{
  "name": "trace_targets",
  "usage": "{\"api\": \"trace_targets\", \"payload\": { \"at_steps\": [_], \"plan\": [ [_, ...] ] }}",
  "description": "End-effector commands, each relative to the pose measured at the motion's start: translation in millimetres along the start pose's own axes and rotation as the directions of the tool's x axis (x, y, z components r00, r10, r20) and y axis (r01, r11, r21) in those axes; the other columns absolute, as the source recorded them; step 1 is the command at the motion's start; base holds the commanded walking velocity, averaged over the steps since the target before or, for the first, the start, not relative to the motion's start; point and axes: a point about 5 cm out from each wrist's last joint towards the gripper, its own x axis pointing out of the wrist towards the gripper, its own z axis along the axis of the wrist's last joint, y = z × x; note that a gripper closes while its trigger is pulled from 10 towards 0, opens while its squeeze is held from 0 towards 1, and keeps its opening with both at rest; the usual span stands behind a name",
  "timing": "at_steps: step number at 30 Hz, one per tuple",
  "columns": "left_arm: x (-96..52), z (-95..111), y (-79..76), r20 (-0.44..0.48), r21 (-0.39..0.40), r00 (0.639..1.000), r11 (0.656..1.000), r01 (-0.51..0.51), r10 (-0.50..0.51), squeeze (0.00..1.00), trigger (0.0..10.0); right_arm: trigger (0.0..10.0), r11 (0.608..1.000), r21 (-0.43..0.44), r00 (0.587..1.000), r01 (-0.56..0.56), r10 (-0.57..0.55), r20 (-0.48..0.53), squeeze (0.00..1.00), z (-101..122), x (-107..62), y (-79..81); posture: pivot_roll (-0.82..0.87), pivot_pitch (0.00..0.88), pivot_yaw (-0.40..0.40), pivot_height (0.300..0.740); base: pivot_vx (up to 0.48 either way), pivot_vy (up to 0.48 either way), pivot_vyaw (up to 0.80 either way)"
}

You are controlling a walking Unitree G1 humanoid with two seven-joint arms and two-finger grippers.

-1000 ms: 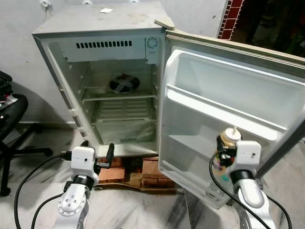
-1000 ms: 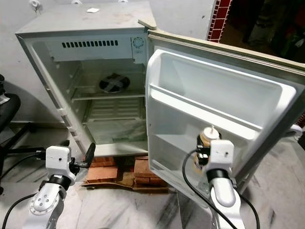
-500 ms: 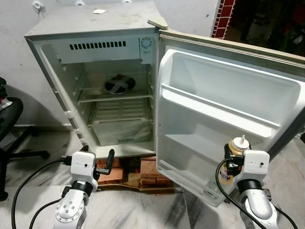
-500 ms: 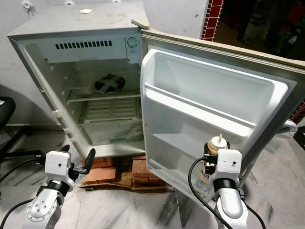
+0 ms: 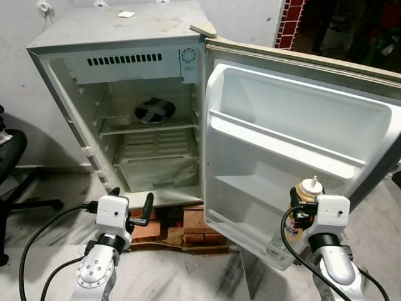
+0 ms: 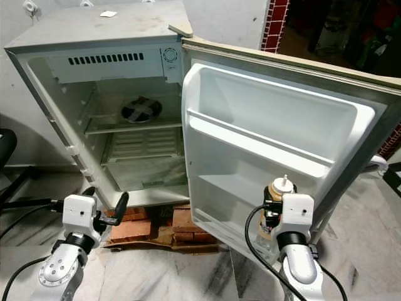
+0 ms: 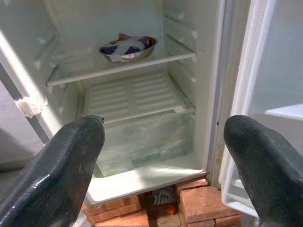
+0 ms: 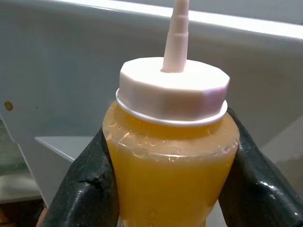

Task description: Restocking fridge

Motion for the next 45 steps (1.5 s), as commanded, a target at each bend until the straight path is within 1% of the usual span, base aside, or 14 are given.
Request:
{"api": "trace_targets", "payload": {
  "at_steps": [1,5,8,10,12,23,27,31,37,45],
  "plan": [
    [0.1,-1.0,1.0,-0.013,0.003,1.0,1.0,0.0,0.0,0.0,10.0,10.0,1.0,0.007,1.0,-0.011,0.011,0.022,0.0,5.8,1.6,2.5,-0.02,0.026,0.032,0.673,0.0,0.0,0.0],
    [2.2,0.0,1.8,-0.01,0.006,1.0,1.0,0.0,0.0,0.0,10.0,10.0,1.0,0.011,1.0,-0.014,0.013,0.023,0.0,5.9,2.4,3.1,-0.02,0.026,0.036,0.638,0.0,0.0,0.0],
    [2.9,0.4,2.0,-0.009,0.007,1.0,1.0,0.001,-0.001,0.0,10.0,10.0,1.0,0.016,0.999,-0.021,0.02,0.035,0.0,7.5,2.9,3.9,-0.02,0.027,0.038,0.618,0.0,0.0,0.0],
    [3.2,0.7,2.2,-0.009,0.008,1.0,1.0,0.002,-0.002,0.0,10.0,10.0,1.0,0.011,0.999,-0.025,0.024,0.034,0.0,7.9,3.4,4.3,-0.02,0.029,0.04,0.614,0.0,0.0,0.0],
    [3.9,1.2,2.3,-0.008,0.007,1.0,1.0,0.002,-0.002,0.0,10.0,10.0,0.999,0.02,0.999,-0.025,0.024,0.033,0.0,8.1,4.4,4.8,-0.02,0.034,0.04,0.614,0.0,0.0,0.0],
    [5.3,3.4,3.6,0.004,0.003,1.0,1.0,0.005,-0.005,0.0,10.0,10.0,0.999,0.013,0.997,-0.052,0.051,0.061,0.0,15.1,15.7,8.0,-0.01,0.039,0.044,0.614,0.0,0.0,0.0],
    [5.0,4.8,3.5,0.008,0.003,1.0,1.0,0.003,-0.003,0.0,10.0,10.0,0.998,0.013,0.997,-0.057,0.056,0.06,0.0,14.2,16.2,9.5,-0.01,0.038,0.042,0.614,0.0,0.0,0.0],
    [5.2,4.8,2.2,0.008,0.001,1.0,1.0,0.012,-0.012,0.0,10.0,10.0,0.997,0.019,0.995,-0.078,0.077,0.059,0.0,13.1,17.7,15.8,-0.01,0.039,0.041,0.614,0.0,0.0,0.0],
    [5.3,3.1,2.3,0.005,0.002,1.0,1.0,0.012,-0.012,0.0,10.0,10.0,0.996,0.025,0.994,-0.09,0.088,0.071,0.0,15.5,22.1,19.0,0.0,0.04,0.04,0.614,0.0,0.0,0.0],
    [4.5,2.4,1.5,-0.001,-0.001,1.0,1.0,0.016,-0.016,0.0,10.0,10.0,0.995,0.021,0.993,-0.101,0.099,0.068,0.0,14.5,22.7,17.0,-0.01,0.041,0.04,0.614,0.255,0.0,0.0]
  ]
}}
